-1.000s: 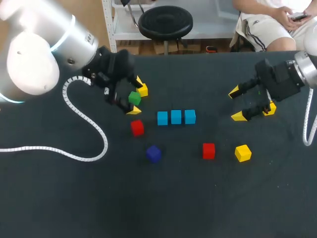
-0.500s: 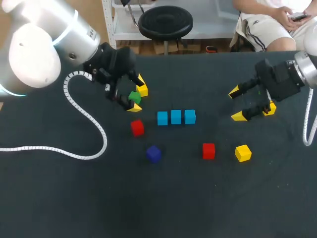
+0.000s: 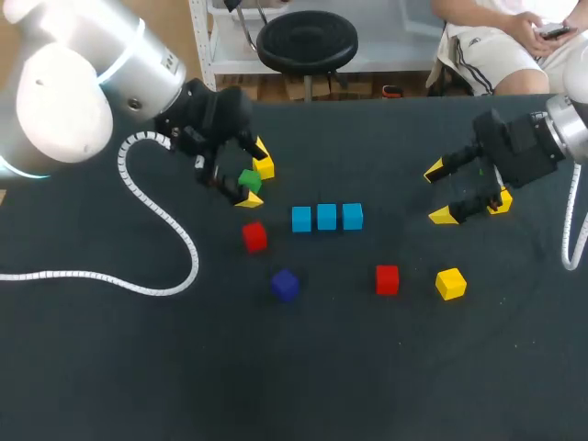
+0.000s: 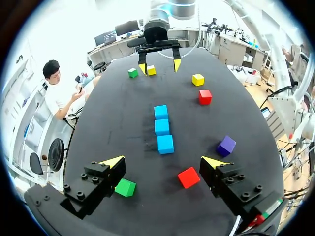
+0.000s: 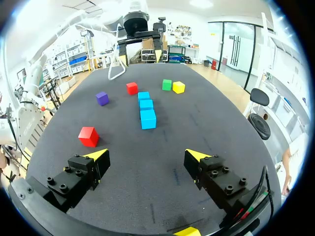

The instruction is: Place the blue cubes, place green cubes on the blue cubes, place the yellow cubes on the green cubes, then place the red cubes on the yellow cubes, and place purple cube on the red cubes.

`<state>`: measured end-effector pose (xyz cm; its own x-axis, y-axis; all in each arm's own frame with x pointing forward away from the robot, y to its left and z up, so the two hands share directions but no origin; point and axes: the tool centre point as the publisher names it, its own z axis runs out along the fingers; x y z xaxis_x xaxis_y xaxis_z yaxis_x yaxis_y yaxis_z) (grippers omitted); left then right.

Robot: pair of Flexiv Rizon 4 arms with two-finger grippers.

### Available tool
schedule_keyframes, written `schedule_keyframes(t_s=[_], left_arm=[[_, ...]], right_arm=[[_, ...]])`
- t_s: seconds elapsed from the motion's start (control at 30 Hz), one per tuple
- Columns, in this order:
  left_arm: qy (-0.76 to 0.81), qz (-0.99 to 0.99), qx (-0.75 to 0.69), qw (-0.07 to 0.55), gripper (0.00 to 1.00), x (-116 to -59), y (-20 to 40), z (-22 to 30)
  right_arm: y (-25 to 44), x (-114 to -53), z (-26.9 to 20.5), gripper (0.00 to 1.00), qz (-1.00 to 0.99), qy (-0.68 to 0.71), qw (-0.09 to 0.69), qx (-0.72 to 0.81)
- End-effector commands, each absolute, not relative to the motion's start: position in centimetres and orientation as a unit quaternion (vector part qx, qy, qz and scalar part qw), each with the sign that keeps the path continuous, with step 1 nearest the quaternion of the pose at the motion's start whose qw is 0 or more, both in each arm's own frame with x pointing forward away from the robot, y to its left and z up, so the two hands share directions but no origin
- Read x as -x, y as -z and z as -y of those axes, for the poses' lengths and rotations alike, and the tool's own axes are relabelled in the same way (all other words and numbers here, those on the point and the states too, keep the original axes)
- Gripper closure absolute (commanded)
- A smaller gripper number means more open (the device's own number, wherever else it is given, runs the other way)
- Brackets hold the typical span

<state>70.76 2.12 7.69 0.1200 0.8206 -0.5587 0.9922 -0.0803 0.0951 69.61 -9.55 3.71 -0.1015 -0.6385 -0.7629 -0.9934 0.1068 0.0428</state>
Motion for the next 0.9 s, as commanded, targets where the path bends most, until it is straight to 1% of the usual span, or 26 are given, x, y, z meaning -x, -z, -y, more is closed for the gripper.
schedule_keyframes(t_s=[0.03,0.2,0.27,0.33,0.67,0.9], left_arm=[[0.186,-0.636,-0.712,0.231,0.0,-71.0,-7.7,-2.1],[0.186,-0.636,-0.712,0.231,0.0,-71.0,-7.7,-2.1],[0.186,-0.636,-0.712,0.231,0.0,-71.0,-7.7,-2.1],[0.186,-0.636,-0.712,0.231,0.0,-71.0,-7.7,-2.1],[0.186,-0.636,-0.712,0.231,0.0,-71.0,-7.7,-2.1],[0.186,-0.636,-0.712,0.231,0.0,-71.0,-7.7,-2.1]], right_arm=[[-3.7,-69.6,9.6,0.0,-0.68,-0.296,0.301,0.599],[-3.7,-69.6,9.6,0.0,-0.68,-0.296,0.301,0.599],[-3.4,-69.4,9.0,0.0,-0.68,-0.288,0.289,0.61],[-3.1,-69.7,9.4,0.0,-0.686,-0.287,0.294,0.601],[-3.8,-72.3,15.9,0.0,-0.736,-0.24,0.327,0.542],[-4.3,-74.1,19.4,0.0,-0.771,-0.196,0.34,0.503]])
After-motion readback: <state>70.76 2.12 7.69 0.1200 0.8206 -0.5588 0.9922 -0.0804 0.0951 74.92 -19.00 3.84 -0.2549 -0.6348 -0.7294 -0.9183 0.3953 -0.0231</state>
